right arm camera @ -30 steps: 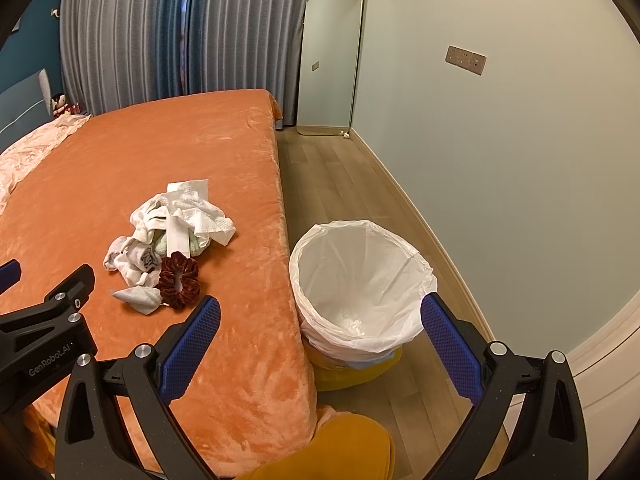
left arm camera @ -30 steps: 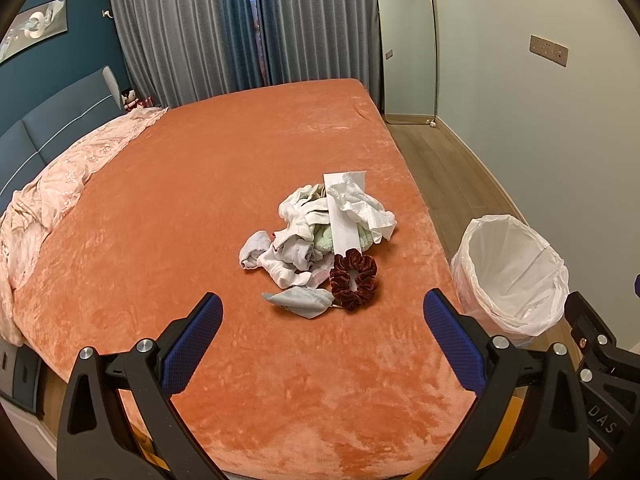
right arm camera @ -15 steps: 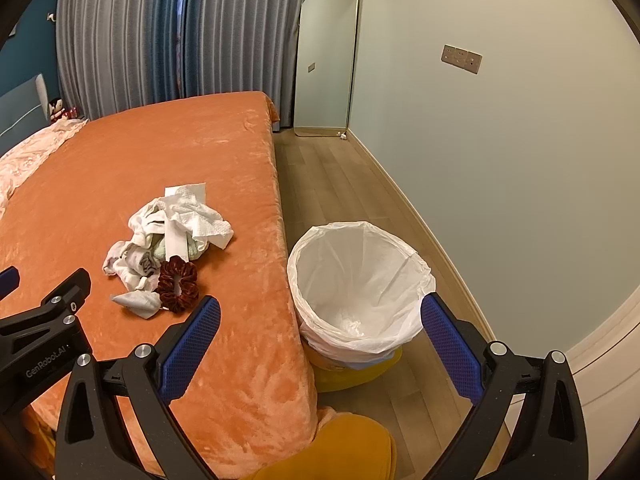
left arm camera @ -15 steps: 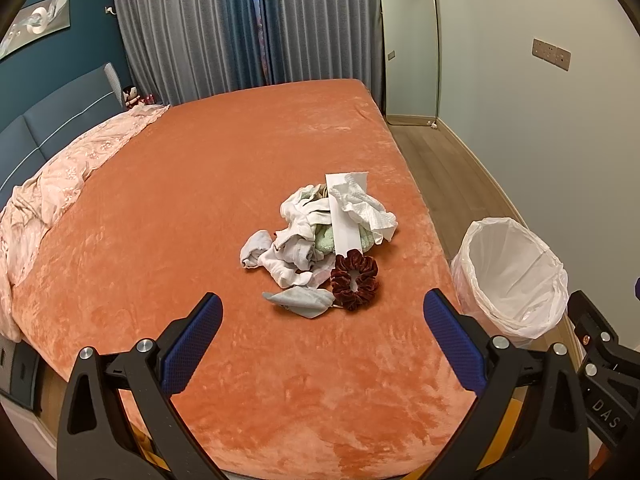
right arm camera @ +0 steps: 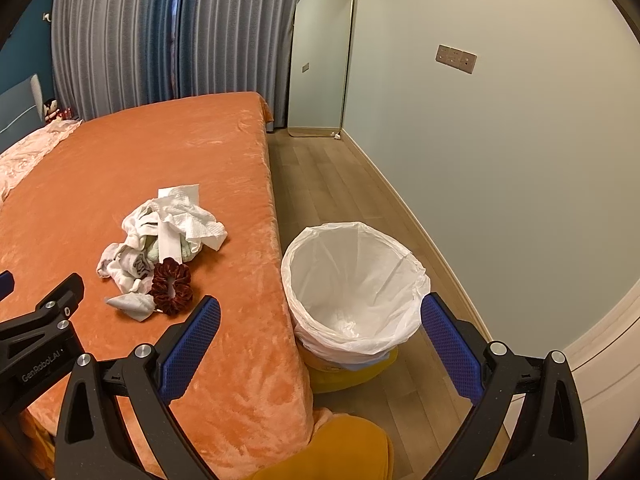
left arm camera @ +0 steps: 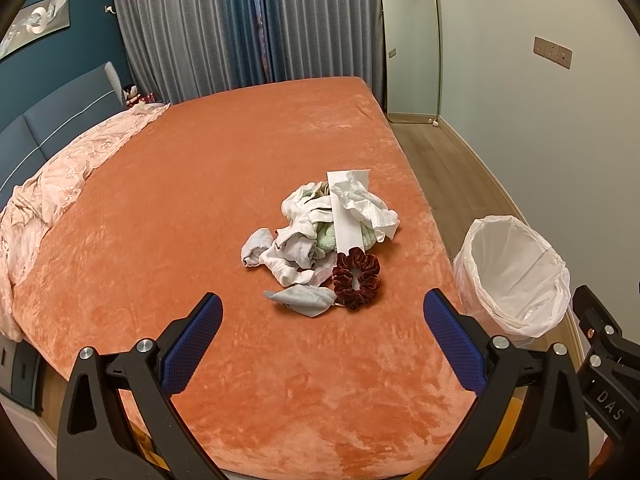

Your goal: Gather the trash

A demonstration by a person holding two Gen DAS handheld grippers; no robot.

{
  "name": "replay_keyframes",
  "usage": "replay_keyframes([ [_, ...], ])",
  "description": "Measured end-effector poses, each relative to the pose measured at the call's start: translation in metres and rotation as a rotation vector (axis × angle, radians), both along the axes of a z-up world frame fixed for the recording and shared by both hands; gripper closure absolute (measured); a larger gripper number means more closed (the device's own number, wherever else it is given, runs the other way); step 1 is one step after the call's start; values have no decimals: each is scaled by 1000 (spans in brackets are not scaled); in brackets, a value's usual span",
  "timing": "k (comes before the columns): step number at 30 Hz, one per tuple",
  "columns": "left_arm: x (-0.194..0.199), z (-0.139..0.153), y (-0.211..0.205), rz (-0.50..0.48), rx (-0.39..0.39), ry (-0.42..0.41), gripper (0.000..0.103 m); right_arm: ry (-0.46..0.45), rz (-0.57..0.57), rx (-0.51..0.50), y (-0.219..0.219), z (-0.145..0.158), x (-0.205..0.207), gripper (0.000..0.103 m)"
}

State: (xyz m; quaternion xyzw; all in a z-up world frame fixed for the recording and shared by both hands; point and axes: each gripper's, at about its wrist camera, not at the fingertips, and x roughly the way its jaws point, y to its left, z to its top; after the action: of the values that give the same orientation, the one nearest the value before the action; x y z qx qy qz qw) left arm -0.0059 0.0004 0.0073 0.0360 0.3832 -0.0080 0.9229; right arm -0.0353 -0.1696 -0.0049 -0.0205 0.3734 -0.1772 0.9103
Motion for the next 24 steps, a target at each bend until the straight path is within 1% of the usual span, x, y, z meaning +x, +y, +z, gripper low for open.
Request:
replay_keyframes([
  [11,1,-8,8,7,-4,12,7,-6,-13,12,2,-1,0,7],
  [19,3,-9,6,8,0,12,7,-2,-7,-5,7,-3,1,7],
  [24,6,-13,9,9,-2,14,7,-2,-3,18,7,-4,3,7],
])
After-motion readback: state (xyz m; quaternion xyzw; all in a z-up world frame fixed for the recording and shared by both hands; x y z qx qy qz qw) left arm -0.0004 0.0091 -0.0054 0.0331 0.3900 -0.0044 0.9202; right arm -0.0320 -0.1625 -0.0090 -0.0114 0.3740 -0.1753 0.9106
